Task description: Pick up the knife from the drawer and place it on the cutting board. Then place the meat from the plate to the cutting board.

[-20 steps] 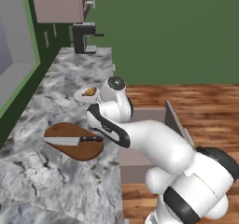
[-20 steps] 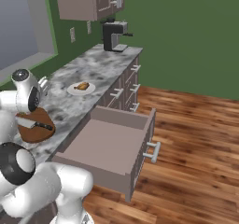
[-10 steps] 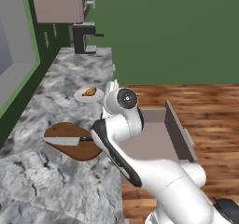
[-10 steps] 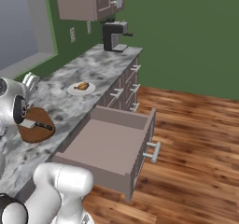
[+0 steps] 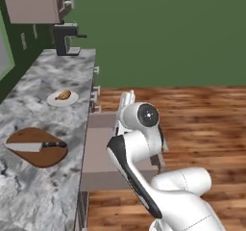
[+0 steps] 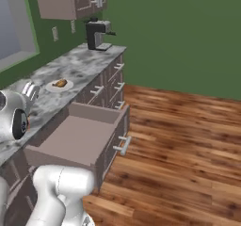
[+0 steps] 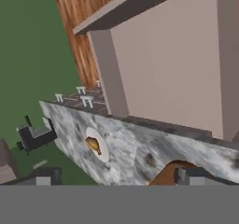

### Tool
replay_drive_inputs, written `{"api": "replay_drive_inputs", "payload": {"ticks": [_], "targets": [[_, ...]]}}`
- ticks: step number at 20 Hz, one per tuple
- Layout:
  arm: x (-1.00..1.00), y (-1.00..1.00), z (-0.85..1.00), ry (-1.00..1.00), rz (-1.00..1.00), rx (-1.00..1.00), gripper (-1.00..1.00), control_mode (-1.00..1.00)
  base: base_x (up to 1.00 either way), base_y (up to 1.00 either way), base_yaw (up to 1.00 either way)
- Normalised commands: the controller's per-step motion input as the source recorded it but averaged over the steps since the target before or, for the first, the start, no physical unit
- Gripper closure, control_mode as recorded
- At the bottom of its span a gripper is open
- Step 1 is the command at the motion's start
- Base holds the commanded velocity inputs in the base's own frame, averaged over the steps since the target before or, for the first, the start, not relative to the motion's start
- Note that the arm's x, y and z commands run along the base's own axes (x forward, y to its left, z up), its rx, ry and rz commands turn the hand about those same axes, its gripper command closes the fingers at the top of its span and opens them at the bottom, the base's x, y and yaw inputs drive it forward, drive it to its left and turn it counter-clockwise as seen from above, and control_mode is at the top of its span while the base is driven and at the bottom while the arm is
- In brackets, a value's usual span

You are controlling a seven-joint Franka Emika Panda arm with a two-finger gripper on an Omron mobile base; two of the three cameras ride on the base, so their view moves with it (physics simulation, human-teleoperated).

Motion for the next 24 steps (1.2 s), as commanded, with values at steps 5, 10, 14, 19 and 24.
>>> {"api": "replay_drive_inputs", "payload": {"ticks": [5,10,14,19,24], "targets": [[0.00,0.00,0.00,0.00,0.00,0.00,-1.00,1.00,-0.68,-1.00,0.00],[0.00,0.00,0.00,0.00,0.00,0.00,-1.00,1.00,0.03,-1.00,0.07],[0.00,0.00,0.00,0.00,0.00,0.00,-1.00,1.00,0.28,-1.00,0.22],[0.00,0.00,0.00,0.00,0.00,0.00,-1.00,1.00,0.78,-0.73,0.35],[0.00,0.00,0.00,0.00,0.00,0.00,-1.00,1.00,1.00,-0.55,0.37]]}}
